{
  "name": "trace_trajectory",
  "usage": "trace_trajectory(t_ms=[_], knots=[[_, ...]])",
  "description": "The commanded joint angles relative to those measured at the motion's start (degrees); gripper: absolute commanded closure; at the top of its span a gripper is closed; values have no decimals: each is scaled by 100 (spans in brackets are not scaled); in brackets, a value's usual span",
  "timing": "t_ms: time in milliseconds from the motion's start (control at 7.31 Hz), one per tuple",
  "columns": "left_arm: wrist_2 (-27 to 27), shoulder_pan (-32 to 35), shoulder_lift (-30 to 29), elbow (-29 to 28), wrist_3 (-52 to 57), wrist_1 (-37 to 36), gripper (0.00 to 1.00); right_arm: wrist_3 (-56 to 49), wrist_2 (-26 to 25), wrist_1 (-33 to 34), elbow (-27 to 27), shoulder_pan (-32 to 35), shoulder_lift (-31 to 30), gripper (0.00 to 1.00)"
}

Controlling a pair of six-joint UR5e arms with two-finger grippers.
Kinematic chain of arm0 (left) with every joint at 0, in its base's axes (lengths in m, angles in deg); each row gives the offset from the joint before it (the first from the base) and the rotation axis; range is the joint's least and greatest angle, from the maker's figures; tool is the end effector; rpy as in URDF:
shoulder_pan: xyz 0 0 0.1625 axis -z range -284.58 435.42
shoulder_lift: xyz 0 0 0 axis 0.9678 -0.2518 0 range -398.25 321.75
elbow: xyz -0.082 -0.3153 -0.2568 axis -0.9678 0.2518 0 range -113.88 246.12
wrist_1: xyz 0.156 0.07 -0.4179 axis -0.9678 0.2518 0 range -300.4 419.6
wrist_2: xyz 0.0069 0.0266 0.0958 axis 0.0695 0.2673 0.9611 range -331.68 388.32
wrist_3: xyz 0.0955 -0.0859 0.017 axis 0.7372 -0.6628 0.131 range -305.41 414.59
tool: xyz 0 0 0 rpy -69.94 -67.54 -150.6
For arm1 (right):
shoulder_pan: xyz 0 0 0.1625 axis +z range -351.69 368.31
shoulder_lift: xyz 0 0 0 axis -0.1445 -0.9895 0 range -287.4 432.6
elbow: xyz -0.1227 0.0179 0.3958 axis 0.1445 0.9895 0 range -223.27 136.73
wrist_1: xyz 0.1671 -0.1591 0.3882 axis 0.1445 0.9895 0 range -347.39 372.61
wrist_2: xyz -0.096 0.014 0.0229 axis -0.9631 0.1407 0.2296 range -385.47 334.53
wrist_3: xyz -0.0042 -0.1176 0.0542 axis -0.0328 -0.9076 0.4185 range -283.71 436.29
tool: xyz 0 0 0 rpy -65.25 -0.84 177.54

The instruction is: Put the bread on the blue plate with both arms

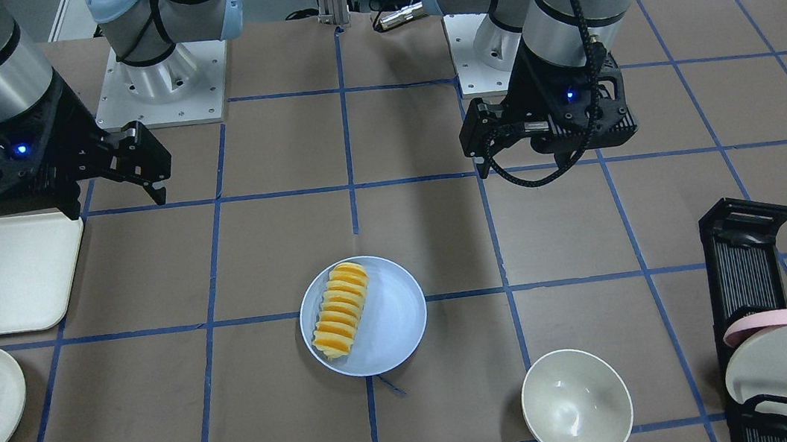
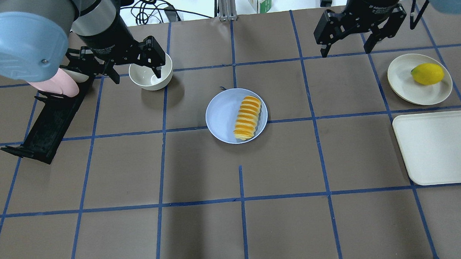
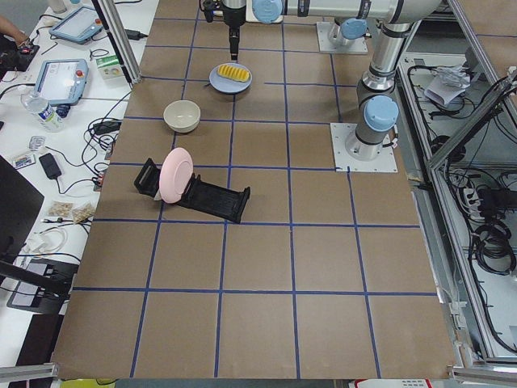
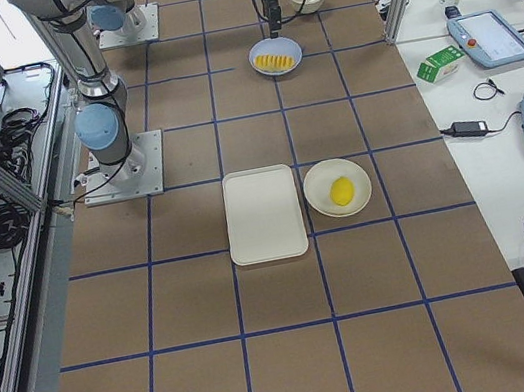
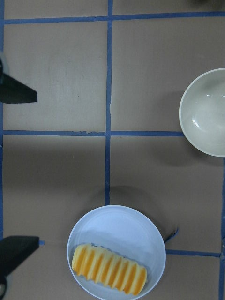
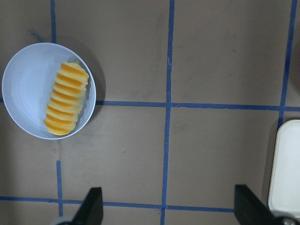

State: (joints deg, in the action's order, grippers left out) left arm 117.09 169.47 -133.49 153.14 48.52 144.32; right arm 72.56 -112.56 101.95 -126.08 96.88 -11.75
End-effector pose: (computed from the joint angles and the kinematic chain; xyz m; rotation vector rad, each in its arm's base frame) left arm -0.1765 -0.5643 0.4345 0.0538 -3.1142 0.0789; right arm 0.1255 -0.5771 0.4591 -0.0624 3.0909 -0.0277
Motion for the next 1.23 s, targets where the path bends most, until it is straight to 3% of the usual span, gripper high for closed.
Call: trace_trajectory(t_ms=[0,1095], knots=[[0,-1,15,-2,9,1,0,21,-10,145,-16,19,68,0],[0,-9,15,-1,35,-8,0,12,-45,154,-60,11,68,0]])
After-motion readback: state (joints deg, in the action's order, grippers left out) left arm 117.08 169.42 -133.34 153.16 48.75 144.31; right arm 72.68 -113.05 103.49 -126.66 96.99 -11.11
